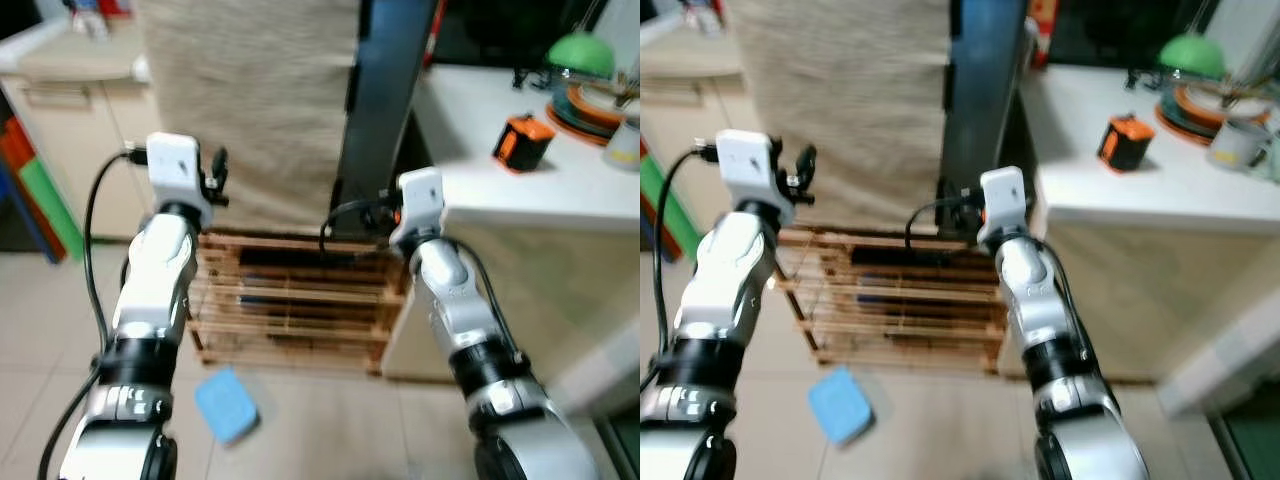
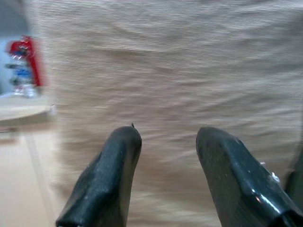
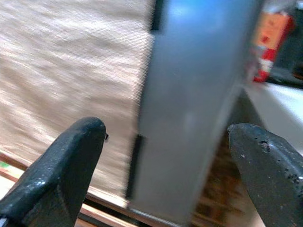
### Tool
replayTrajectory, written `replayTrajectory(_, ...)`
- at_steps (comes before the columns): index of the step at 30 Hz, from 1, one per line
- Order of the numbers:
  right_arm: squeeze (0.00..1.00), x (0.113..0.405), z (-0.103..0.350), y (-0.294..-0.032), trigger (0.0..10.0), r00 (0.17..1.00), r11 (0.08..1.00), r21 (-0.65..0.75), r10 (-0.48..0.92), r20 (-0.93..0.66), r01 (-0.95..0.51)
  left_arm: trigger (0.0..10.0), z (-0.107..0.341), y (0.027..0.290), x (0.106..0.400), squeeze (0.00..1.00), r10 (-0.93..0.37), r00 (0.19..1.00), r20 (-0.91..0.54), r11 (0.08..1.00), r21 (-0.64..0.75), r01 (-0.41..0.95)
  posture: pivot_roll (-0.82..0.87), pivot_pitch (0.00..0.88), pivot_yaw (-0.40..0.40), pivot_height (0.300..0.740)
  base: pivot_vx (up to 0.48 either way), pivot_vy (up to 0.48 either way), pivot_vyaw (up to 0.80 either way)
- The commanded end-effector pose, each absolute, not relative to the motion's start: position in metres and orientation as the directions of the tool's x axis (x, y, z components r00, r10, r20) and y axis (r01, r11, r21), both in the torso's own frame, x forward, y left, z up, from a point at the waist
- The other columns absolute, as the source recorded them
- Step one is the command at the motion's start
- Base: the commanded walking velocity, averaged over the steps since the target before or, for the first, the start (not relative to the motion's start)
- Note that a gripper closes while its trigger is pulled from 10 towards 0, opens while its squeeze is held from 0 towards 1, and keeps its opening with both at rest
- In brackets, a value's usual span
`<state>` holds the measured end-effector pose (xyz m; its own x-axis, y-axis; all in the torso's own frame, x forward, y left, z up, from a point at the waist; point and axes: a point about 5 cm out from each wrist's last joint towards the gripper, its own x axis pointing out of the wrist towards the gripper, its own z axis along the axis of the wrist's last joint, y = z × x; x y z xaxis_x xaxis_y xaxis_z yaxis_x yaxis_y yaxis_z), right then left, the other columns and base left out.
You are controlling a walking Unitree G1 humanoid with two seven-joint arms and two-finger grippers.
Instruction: Restocking fridge
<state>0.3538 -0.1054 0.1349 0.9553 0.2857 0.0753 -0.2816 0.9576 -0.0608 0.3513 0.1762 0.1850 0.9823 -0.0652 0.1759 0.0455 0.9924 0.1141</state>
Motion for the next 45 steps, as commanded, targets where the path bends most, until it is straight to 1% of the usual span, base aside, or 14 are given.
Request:
replayTrajectory(1, 0.0, 0.355, 0.14, -0.104, 10.0, 0.954, 0.958, -0.056, 0.285, 0.095, -0.281, 10.0, 0.188, 0.178, 0.351, 0.0, -0.06, 0.98, 0.187, 0.989, 0.143, 0.034, -0.11, 0.0, -0.034, 0.74, 0.0, 0.0, 0.0)
replayTrajectory(4, 0.0, 0.355, 0.141, -0.104, 10.0, 0.952, 0.957, -0.054, 0.29, 0.102, -0.286, 10.0, 0.19, 0.173, 0.35, 0.0, -0.089, 0.976, 0.197, 0.993, 0.095, 0.071, -0.11, 0.0, -0.035, 0.74, 0.0, 0.0, 0.0)
replayTrajectory(6, 0.0, 0.354, 0.141, -0.103, 10.0, 0.948, 0.952, -0.059, 0.304, 0.097, -0.3, 10.0, 0.192, 0.171, 0.349, 0.0, -0.083, 0.975, 0.206, 0.996, 0.055, 0.073, -0.11, 0.0, -0.035, 0.74, 0.0, 0.401, 0.0)
replayTrajectory(8, 0.0, 0.354, 0.14, -0.102, 10.0, 0.947, 0.951, -0.064, 0.307, 0.09, -0.302, 10.0, 0.191, 0.17, 0.35, 0.0, -0.094, 0.975, 0.2, 0.994, 0.073, 0.081, -0.11, 0.0, -0.035, 0.74, 0.0, 0.48, 0.0)
replayTrajectory(9, 0.0, 0.353, 0.139, -0.102, 10.0, 0.948, 0.95, -0.069, 0.308, 0.083, -0.303, 10.0, 0.19, 0.168, 0.349, 0.0, -0.11, 0.975, 0.191, 0.988, 0.126, 0.087, -0.11, 0.0, -0.036, 0.74, -0.244, 0.0, -0.77)
replayTrajectory(11, 0.0, 0.353, 0.138, -0.102, 10.0, 0.949, 0.952, -0.061, 0.306, 0.077, -0.301, 10.0, 0.185, 0.168, 0.349, 0.0, -0.101, 0.981, 0.168, 0.988, 0.134, 0.079, -0.11, 0.0, -0.033, 0.74, -0.122, 0.18, -0.76)
replayTrajectory(18, 0.0, 0.353, 0.138, -0.108, 10.0, 0.951, 0.953, -0.074, 0.299, 0.081, -0.293, 10.0, 0.179, 0.169, 0.348, 0.0, -0.1, 0.985, 0.141, 0.993, 0.08, 0.089, -0.12, 0.0, -0.031, 0.74, 0.0, 0.446, -0.75)
replayTrajectory(21, 0.0, 0.353, 0.139, -0.109, 10.0, 0.953, 0.955, -0.07, 0.292, 0.082, -0.287, 10.0, 0.179, 0.166, 0.348, 0.0, -0.112, 0.984, 0.14, 0.991, 0.082, 0.101, -0.12, 0.0, -0.03, 0.74, 0.0, 0.48, -0.75)
replayTrajectory(27, 0.0, 0.351, 0.139, -0.106, 10.0, 0.949, 0.952, -0.072, 0.302, 0.089, -0.296, 10.0, 0.179, 0.172, 0.35, 0.0, -0.085, 0.987, 0.134, 0.992, 0.108, 0.071, -0.12, 0.0, -0.032, 0.74, 0.0, 0.48, -0.75)
replayTrajectory(32, 0.0, 0.351, 0.141, -0.108, 10.0, 0.948, 0.954, -0.07, 0.299, 0.107, -0.293, 10.0, 0.184, 0.163, 0.348, 0.0, -0.131, 0.977, 0.167, 0.989, 0.091, 0.117, -0.13, 0.0, -0.032, 0.74, 0.0, 0.0, 0.0)
replayTrajectory(35, 0.0, 0.35, 0.143, -0.107, 10.0, 0.947, 0.954, -0.071, 0.299, 0.119, -0.293, 10.0, 0.183, 0.155, 0.346, 0.0, -0.156, 0.972, 0.178, 0.988, 0.038, 0.152, -0.13, 0.0, -0.032, 0.74, 0.0, 0.464, 0.0)
replayTrajectory(37, 0.0, 0.351, 0.141, -0.108, 10.0, 0.949, 0.954, -0.082, 0.296, 0.106, -0.289, 10.0, 0.183, 0.151, 0.345, 0.0, -0.167, 0.97, 0.177, 0.986, 0.044, 0.162, -0.13, 0.0, -0.035, 0.74, 0.0, 0.478, 0.0)
replayTrajectory(43, 0.0, 0.351, 0.139, -0.111, 10.0, 0.953, 0.956, -0.077, 0.288, 0.089, -0.282, 10.0, 0.182, 0.15, 0.344, 0.0, -0.164, 0.97, 0.179, 0.986, 0.015, 0.164, -0.13, 0.0, -0.037, 0.74, 0.0, 0.48, 0.0)
replayTrajectory(45, 0.0, 0.351, 0.139, -0.11, 10.0, 0.954, 0.956, -0.076, 0.289, 0.085, -0.283, 10.0, 0.181, 0.151, 0.344, 0.0, -0.15, 0.974, 0.171, 0.989, 0.013, 0.15, -0.12, 0.0, -0.039, 0.74, 0.0, 0.48, -0.74)
